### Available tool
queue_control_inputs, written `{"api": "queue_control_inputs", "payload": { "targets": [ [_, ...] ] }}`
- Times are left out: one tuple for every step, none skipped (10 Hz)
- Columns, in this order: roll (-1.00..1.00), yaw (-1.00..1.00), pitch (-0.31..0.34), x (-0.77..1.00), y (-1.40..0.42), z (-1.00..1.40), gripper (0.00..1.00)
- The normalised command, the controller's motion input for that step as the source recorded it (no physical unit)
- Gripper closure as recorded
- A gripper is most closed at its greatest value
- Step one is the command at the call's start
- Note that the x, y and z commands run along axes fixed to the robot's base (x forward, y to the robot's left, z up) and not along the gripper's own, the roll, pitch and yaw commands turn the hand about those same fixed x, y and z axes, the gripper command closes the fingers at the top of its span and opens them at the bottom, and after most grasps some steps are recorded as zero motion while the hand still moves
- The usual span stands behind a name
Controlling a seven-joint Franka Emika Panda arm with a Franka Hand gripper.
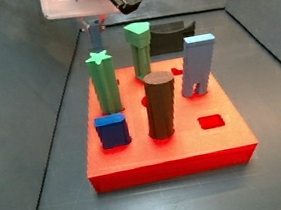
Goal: Pick up the arch object. Move up. Rotate the arch object. Move to above the board. Insert the arch object.
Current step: Pick up the arch object, then move up.
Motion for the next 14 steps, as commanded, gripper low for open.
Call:
{"api": "queue_control_inputs", "payload": {
  "targets": [
    [0.00, 0.00, 0.000, 0.00, 0.00, 0.00, 1.00],
    [0.00, 0.00, 0.000, 0.00, 0.00, 0.00, 1.00],
    [0.00, 0.00, 0.000, 0.00, 0.00, 0.00, 1.00],
    [0.00, 0.00, 0.000, 0.00, 0.00, 0.00, 1.00],
    [0.00, 0.00, 0.000, 0.00, 0.00, 0.00, 1.00],
    [0.00, 0.00, 0.000, 0.00, 0.00, 0.00, 1.00],
    [0.00, 0.00, 0.000, 0.00, 0.00, 0.00, 1.00],
    [0.00, 0.00, 0.000, 0.00, 0.00, 0.00, 1.00],
    [0.00, 0.00, 0.000, 0.00, 0.00, 0.00, 1.00],
    [0.00, 0.00, 0.000, 0.00, 0.00, 0.83, 1.00],
    [0.00, 0.03, 0.006, 0.00, 0.05, 0.82, 1.00],
    [0.02, 0.02, 0.034, -0.01, 0.05, 0.68, 1.00],
    [0.03, 0.01, 0.041, -0.01, 0.04, 0.60, 1.00],
    [0.05, 0.00, 0.051, -0.01, 0.03, 0.40, 1.00]
  ]
}}
